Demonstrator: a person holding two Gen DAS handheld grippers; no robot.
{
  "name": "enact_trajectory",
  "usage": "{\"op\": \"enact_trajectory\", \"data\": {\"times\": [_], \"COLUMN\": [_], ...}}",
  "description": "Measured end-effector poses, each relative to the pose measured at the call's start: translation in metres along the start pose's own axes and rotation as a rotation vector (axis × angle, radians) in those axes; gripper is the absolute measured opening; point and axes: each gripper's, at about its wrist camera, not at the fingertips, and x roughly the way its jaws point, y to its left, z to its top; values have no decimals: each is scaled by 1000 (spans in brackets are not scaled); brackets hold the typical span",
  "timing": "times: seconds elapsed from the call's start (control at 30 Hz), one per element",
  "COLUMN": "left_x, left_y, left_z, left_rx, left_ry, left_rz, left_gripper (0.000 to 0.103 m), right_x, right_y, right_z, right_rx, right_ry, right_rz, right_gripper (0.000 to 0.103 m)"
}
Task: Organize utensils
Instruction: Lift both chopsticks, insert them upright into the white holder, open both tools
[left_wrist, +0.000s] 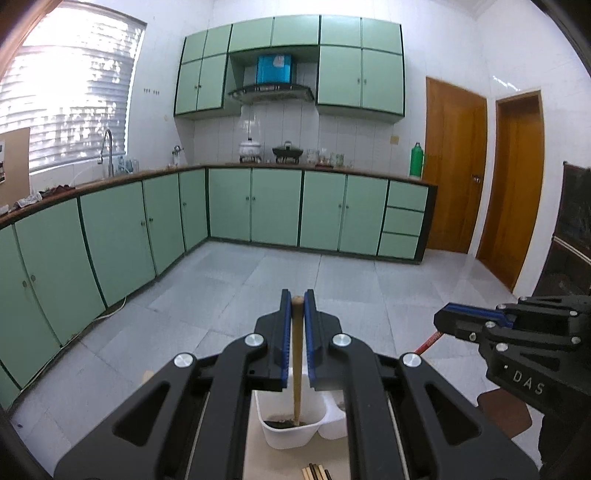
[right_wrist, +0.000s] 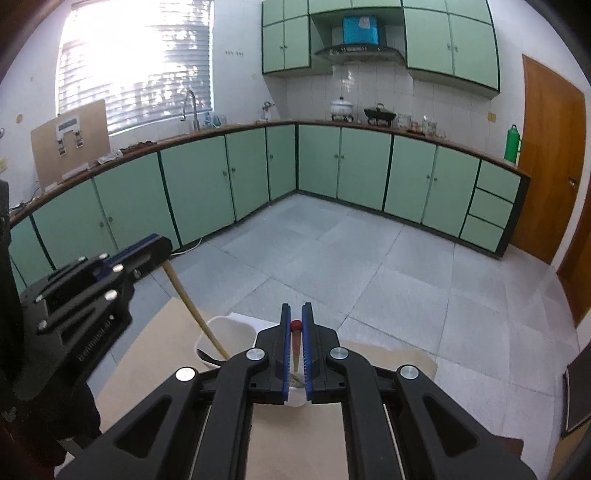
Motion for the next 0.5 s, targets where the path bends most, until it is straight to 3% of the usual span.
{"op": "enact_trajectory", "data": {"times": [0.23,0.4,0.5], "left_x": [-3,-29,-51], "left_y": [6,11,12], "left_z": [-9,-16,-30], "left_rx": [-10,-21,-11], "left_ry": [18,6,3], "left_rz": [-14,-23,-16], "left_gripper": [10,31,42], "right_x": [1,-21,-37], "right_y": [-7,-11,-12], "right_z": [-6,-20,-39], "right_rx": [39,55,66], "right_ry": [-8,-58,-81], "right_rz": [2,-21,-40], "right_gripper": [14,47,60]}}
